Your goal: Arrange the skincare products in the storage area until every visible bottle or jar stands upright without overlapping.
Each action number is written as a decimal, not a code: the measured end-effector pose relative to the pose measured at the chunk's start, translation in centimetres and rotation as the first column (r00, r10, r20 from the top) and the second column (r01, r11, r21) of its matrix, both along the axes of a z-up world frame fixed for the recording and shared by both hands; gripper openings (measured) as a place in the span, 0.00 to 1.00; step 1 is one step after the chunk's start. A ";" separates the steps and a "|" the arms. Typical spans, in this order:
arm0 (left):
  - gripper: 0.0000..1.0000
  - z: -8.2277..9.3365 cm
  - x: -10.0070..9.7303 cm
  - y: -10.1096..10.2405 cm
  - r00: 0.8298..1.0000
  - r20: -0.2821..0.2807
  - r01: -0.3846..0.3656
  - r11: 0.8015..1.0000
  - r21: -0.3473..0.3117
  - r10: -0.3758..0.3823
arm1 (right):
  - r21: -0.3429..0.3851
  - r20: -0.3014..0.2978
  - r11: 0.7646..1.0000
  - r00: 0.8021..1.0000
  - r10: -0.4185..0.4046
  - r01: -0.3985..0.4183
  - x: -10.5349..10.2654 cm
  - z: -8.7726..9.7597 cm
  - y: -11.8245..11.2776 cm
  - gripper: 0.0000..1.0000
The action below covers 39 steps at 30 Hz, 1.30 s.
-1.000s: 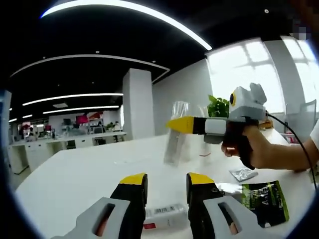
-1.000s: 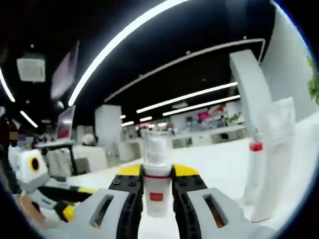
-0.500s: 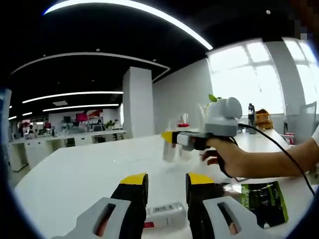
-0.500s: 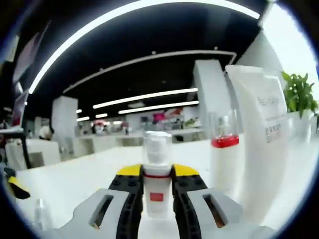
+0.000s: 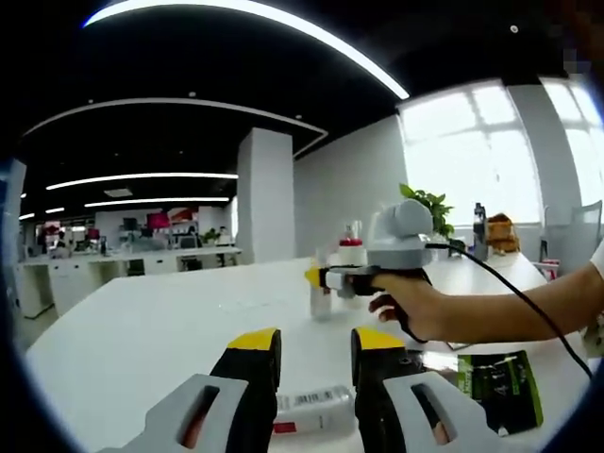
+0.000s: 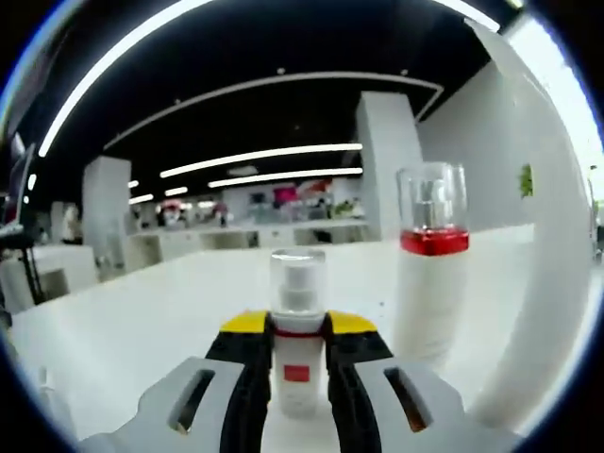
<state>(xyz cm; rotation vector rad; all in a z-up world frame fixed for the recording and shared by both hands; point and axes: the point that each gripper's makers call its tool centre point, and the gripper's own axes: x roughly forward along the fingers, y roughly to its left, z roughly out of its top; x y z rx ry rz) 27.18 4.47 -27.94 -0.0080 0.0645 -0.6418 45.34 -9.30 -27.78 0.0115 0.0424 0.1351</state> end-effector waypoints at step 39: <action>0.30 1.0 1.5 4.6 0.987 -0.039 -0.160 0.982 -0.102 0.157 | 0.042 -0.045 0.989 0.989 0.144 -0.143 -5.4 1.4 3.2 0.54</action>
